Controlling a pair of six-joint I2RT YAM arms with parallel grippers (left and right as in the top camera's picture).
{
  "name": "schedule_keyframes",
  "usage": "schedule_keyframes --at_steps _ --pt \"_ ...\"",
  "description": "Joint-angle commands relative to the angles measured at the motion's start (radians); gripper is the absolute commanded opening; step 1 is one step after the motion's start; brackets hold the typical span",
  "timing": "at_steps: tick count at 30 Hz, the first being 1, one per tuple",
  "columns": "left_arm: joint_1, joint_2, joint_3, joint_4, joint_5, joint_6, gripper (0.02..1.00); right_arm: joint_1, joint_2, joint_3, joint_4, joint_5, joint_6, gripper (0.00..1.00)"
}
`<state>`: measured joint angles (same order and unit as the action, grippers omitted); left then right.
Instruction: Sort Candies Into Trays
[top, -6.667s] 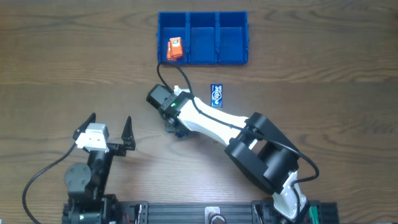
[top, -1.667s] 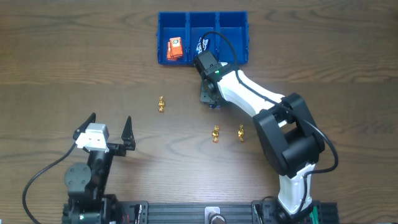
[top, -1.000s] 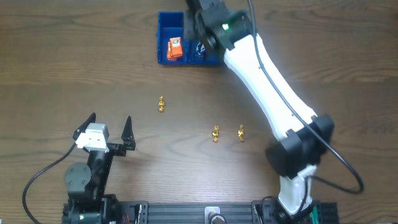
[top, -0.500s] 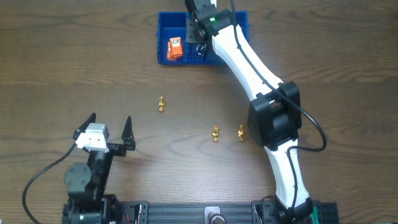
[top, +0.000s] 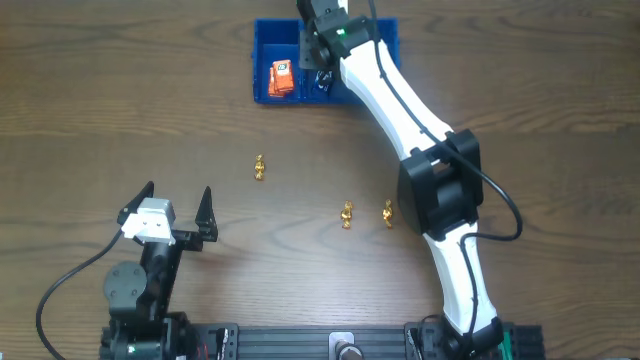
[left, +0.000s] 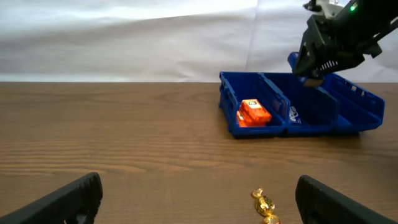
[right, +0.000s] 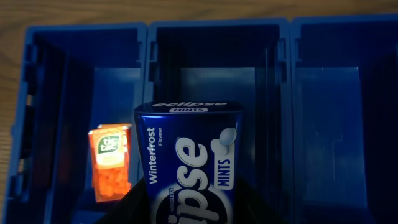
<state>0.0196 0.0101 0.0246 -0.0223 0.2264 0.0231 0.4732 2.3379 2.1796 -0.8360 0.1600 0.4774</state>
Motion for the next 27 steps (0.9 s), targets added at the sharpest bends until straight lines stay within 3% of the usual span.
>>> schedule_keyframes --at_steps 1,4,7,10,19,27 --pt "0.006 -0.006 -0.02 -0.033 0.01 0.003 1.0 -0.015 0.026 0.024 0.002 0.03 -0.015 0.362" --pt "0.006 -0.006 -0.02 -0.033 0.01 0.003 0.998 -0.016 0.027 0.024 0.004 0.03 -0.015 0.43" --pt "0.006 -0.006 -0.02 -0.033 0.01 0.003 0.998 -0.016 0.027 0.024 0.004 0.035 -0.023 0.612" --pt "0.006 -0.006 -0.02 -0.033 0.01 0.003 0.998 -0.016 0.027 0.025 0.011 0.034 -0.035 0.717" --pt "0.006 -0.006 -0.02 -0.033 0.01 0.003 0.998 0.01 -0.026 0.054 -0.037 0.019 -0.042 0.741" --pt "0.006 -0.006 -0.02 -0.033 0.01 0.003 0.998 0.148 -0.167 0.055 -0.248 -0.018 -0.029 0.783"
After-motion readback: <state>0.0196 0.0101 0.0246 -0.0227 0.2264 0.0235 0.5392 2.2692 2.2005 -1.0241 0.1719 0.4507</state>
